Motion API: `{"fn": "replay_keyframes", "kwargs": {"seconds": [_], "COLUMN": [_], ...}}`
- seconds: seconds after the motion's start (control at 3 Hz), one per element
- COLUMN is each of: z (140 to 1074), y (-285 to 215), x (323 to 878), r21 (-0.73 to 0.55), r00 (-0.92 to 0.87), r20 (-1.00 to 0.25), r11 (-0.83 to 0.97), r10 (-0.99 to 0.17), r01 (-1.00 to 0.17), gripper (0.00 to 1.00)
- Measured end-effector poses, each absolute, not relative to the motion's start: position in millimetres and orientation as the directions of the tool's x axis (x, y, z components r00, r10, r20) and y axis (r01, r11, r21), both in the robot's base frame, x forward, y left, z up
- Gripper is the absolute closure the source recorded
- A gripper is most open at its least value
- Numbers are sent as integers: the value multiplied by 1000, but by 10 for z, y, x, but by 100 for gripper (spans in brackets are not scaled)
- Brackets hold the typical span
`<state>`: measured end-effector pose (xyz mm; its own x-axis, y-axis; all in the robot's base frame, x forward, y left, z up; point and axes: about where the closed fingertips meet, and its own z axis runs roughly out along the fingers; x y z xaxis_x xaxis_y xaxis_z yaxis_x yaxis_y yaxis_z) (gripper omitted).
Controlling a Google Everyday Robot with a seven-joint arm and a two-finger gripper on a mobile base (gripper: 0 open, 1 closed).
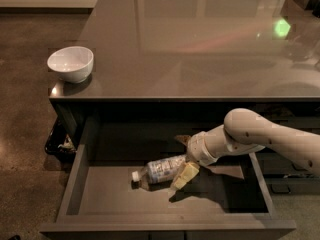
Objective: Pick blue plastic bottle from top drawer and place on counter
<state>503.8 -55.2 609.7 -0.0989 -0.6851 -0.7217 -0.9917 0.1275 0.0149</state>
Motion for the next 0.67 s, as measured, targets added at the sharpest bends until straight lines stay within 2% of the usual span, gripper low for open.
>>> {"fn": "replay_keyframes", "kwargs": {"seconds": [0.33,0.67], "z": [6037,6032], "y": [-600,-604], "x": [5025,5023], "r21": [27,28], "r00": [-106,-106], "r20": [-735,-736], "r11": [127,126], "r10": [-670,-669], "r01": [-992,-992], "gripper": [19,41]}}
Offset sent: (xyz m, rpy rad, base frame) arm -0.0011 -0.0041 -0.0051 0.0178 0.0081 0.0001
